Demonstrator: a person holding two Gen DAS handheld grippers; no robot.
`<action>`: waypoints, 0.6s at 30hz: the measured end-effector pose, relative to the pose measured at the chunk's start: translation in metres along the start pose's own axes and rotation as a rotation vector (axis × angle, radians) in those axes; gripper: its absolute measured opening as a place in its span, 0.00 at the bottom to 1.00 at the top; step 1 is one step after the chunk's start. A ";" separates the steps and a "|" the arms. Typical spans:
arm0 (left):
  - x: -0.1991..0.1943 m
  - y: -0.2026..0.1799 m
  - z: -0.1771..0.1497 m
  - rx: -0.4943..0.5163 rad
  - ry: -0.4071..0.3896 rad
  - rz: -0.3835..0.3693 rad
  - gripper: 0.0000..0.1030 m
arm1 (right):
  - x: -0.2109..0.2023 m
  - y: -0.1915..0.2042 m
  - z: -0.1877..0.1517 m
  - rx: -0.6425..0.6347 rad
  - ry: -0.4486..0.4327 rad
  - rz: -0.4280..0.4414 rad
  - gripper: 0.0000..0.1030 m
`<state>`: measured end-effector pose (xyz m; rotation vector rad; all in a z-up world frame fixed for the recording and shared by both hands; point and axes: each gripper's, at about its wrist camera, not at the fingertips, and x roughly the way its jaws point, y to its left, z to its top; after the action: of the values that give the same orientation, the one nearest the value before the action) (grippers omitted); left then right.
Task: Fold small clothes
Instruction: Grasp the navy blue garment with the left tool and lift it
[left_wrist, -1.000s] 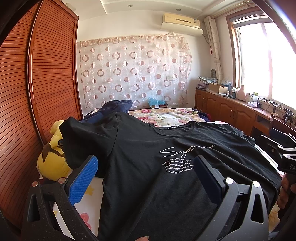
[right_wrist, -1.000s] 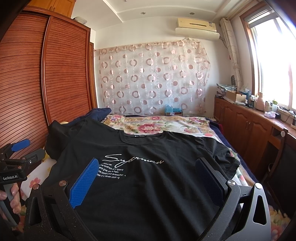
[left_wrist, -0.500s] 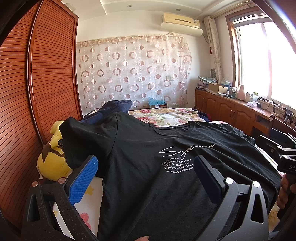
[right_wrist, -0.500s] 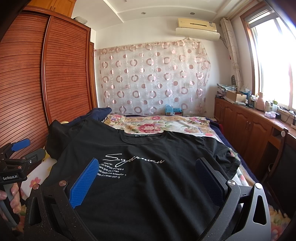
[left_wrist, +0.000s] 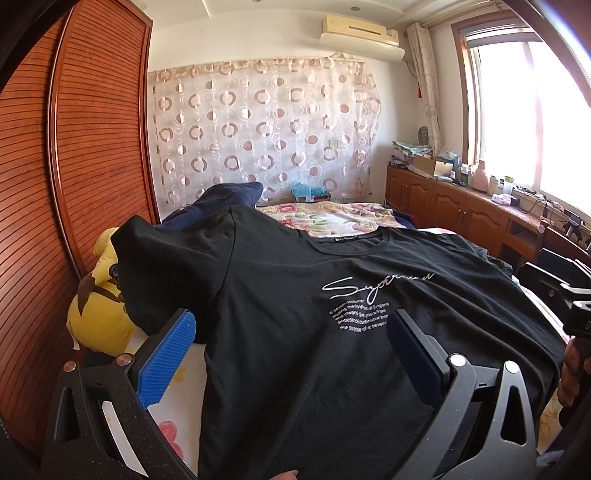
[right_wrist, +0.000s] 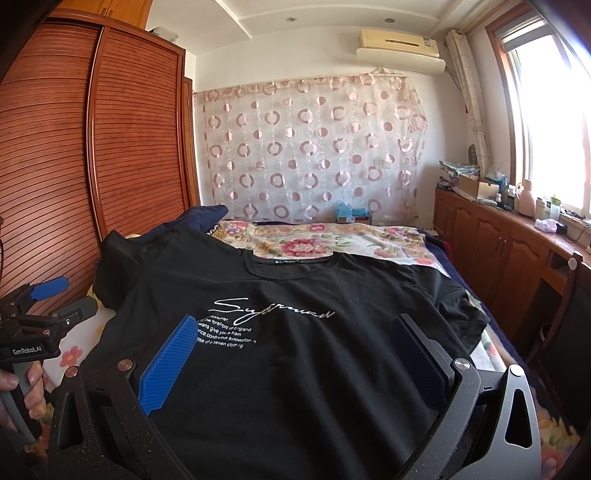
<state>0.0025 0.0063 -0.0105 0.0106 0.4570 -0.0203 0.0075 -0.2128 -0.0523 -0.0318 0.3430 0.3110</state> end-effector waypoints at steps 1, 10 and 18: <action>0.001 0.002 -0.001 0.000 0.005 0.000 1.00 | 0.001 0.000 0.001 0.000 0.005 0.005 1.00; 0.016 0.031 -0.004 -0.020 0.050 -0.012 1.00 | 0.015 0.001 0.004 -0.027 0.041 0.045 1.00; 0.037 0.063 0.010 -0.023 0.070 -0.026 1.00 | 0.047 -0.006 0.025 -0.069 0.057 0.080 1.00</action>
<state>0.0411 0.0682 -0.0175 -0.0174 0.5272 -0.0404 0.0591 -0.2023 -0.0449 -0.0952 0.3901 0.4014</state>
